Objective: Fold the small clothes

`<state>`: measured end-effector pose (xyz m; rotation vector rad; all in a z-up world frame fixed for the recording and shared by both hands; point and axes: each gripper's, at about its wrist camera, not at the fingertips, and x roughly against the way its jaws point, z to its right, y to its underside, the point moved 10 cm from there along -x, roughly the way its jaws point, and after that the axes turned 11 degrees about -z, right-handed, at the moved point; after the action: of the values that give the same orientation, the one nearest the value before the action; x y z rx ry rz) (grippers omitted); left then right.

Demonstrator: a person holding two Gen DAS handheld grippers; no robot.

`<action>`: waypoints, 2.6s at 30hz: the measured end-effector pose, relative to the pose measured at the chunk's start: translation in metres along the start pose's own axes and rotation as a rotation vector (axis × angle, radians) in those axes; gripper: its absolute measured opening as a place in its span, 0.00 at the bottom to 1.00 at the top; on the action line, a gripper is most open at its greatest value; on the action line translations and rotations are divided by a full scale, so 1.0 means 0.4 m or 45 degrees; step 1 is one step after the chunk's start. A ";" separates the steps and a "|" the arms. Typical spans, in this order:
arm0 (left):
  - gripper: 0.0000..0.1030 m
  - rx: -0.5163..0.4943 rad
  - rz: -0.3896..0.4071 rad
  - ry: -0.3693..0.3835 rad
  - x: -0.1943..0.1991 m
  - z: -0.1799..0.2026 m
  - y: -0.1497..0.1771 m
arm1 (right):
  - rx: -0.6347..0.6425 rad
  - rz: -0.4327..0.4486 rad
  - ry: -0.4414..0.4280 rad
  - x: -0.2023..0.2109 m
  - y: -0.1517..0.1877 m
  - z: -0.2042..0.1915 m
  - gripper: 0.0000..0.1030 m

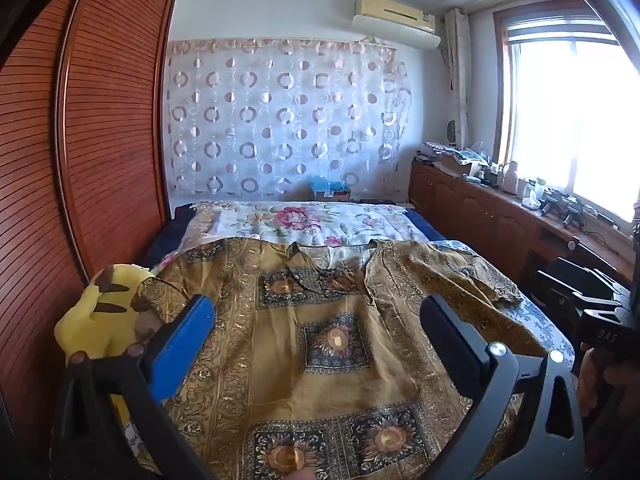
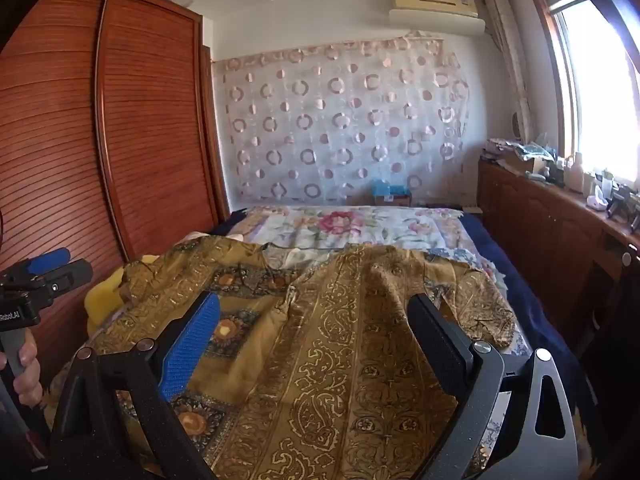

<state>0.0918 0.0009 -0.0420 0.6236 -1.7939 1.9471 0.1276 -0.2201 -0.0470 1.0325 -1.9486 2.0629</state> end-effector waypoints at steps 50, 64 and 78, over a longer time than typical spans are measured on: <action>1.00 -0.015 0.036 -0.006 0.019 0.001 -0.012 | -0.003 0.010 -0.002 0.014 -0.006 -0.006 0.94; 1.00 -0.014 0.045 -0.007 0.027 0.000 -0.016 | -0.003 0.012 -0.003 0.017 -0.009 -0.009 0.94; 1.00 -0.015 0.047 -0.010 0.031 0.000 -0.017 | -0.004 0.014 -0.003 0.020 -0.011 -0.009 0.94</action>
<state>0.0858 0.0013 -0.0292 0.5988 -1.8331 1.9591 0.1223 -0.2190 -0.0389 1.0263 -1.9622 2.0649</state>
